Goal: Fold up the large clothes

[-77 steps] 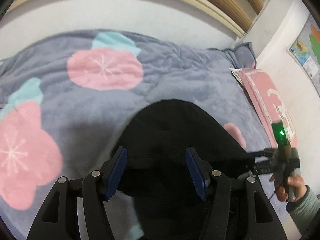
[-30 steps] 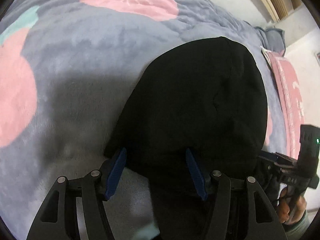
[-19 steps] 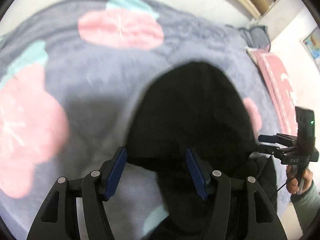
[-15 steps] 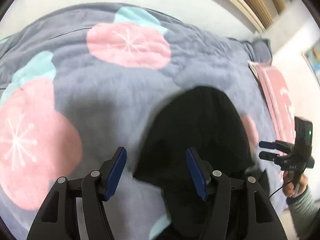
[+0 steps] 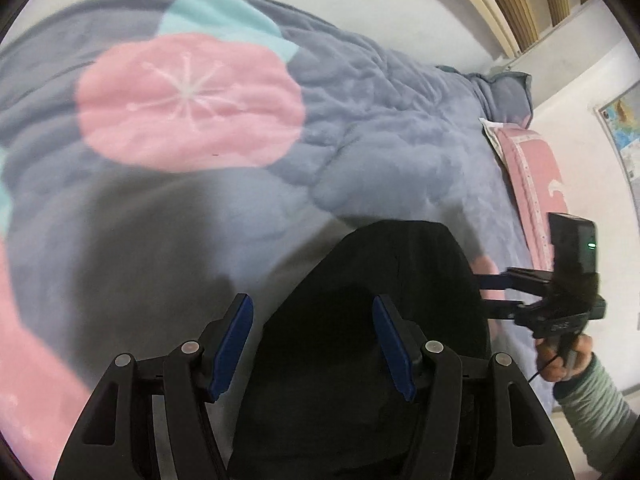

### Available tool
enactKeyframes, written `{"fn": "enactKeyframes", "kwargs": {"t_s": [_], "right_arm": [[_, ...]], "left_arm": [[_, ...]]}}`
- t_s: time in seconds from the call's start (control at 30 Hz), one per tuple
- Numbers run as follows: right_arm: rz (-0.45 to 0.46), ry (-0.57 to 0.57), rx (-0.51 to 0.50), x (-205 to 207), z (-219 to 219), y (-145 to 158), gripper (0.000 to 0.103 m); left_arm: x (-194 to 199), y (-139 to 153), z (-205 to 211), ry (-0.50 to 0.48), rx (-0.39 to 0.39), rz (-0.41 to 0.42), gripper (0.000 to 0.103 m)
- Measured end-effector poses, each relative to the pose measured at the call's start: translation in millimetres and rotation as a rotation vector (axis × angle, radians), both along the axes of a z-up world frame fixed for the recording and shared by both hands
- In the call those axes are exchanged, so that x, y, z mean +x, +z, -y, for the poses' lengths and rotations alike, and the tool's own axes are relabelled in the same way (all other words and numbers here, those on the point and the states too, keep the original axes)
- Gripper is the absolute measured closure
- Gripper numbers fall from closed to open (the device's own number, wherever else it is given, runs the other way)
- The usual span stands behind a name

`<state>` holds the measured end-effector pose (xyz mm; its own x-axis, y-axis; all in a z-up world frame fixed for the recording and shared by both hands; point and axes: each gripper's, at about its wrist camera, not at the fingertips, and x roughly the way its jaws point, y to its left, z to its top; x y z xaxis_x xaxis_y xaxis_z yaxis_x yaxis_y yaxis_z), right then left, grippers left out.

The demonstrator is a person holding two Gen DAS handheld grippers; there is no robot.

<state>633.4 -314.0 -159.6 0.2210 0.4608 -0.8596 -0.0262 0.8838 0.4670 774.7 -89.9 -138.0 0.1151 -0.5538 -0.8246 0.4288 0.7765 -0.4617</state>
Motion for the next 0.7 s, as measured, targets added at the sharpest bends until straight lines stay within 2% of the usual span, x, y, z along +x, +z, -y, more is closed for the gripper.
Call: {"fn": "enactKeyframes", "kwargs": {"t_s": [0.07,0.17,0.2,0.23,0.27,0.33,0.47,0.6,0.7], "right_arm": [[-0.044,-0.008,0.049,7.2,4.8,-14.3,0.03],[-0.073,-0.029,0.124,9.6,3.1,-34.2,0.028],[-0.059,-0.033,0.128,7.6,0.5,-34.9,0.033],[-0.039,-0.03,0.131,4.7,-2.3,-33.3,0.041],[-0.018,-0.014,0.144,1.8,-6.8,-28.9,0.056],[0.048,0.034,0.087,-8.0,-16.5,-8.2,0.065],[0.155,0.091,0.017,-32.1,-28.6,38.4,0.074],[0.272,0.139,-0.042,-72.4,-46.8,98.4,0.076],[0.348,0.193,-0.108,-117.6,-60.3,142.0,0.076]], "left_arm": [[7.8,-11.9,8.6,-0.04,-0.03,-0.052,0.04],[9.0,-26.8,18.7,-0.066,0.002,-0.078,0.04],[6.2,-29.0,20.4,-0.075,0.0,-0.075,0.046],[1.5,-26.9,20.6,-0.085,-0.01,-0.062,0.059],[-5.8,-21.8,19.7,-0.103,-0.028,-0.043,0.064],[-18.9,-9.6,16.8,-0.133,-0.046,-0.011,0.073],[-53.1,30.5,3.9,-0.175,-0.075,0.071,0.073],[-96.8,78.8,-16.0,-0.2,-0.123,0.158,0.073],[-140.0,113.6,-31.5,-0.223,-0.143,0.21,0.073]]}}
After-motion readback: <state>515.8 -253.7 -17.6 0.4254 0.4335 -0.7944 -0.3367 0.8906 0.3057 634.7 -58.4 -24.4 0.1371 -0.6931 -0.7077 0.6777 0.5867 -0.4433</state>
